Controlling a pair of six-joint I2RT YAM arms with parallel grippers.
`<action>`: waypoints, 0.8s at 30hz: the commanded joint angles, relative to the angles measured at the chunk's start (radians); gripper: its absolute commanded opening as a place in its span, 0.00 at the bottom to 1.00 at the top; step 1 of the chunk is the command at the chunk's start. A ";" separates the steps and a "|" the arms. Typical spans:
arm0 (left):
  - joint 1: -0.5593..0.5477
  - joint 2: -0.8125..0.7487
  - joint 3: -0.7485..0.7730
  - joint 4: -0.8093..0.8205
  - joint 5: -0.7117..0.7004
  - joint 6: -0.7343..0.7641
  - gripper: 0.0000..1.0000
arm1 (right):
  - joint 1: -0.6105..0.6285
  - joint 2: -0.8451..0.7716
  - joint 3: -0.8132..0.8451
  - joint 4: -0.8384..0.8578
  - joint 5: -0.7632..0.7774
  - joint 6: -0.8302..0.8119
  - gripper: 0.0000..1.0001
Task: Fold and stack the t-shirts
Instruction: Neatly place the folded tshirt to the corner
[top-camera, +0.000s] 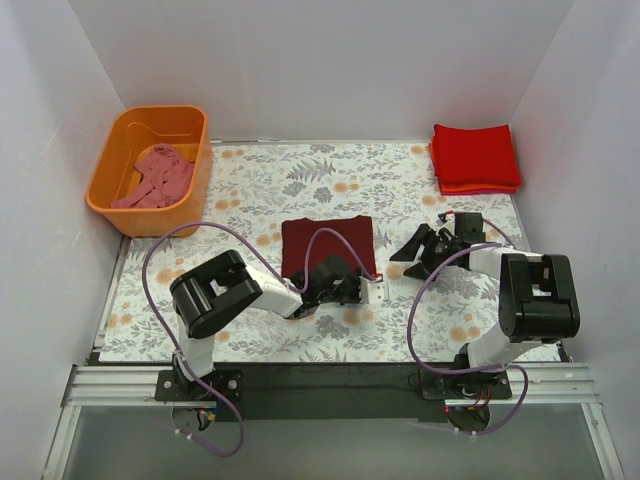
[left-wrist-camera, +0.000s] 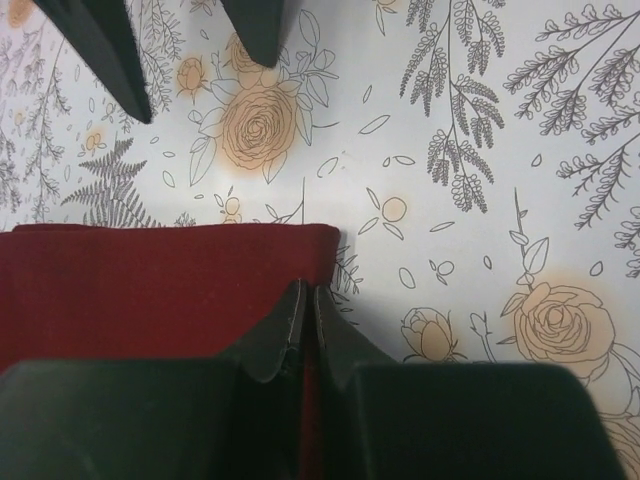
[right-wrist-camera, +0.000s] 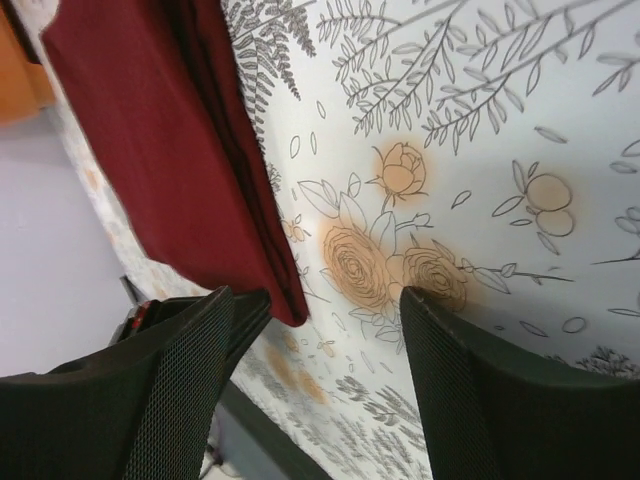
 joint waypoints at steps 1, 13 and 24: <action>0.039 -0.047 0.017 0.004 0.048 -0.056 0.00 | 0.008 0.032 -0.056 0.253 -0.041 0.157 0.75; 0.108 -0.163 0.082 -0.027 0.180 -0.228 0.00 | 0.172 0.143 0.024 0.395 0.020 0.341 0.74; 0.114 -0.164 0.094 -0.016 0.202 -0.264 0.00 | 0.267 0.328 0.125 0.522 0.131 0.485 0.52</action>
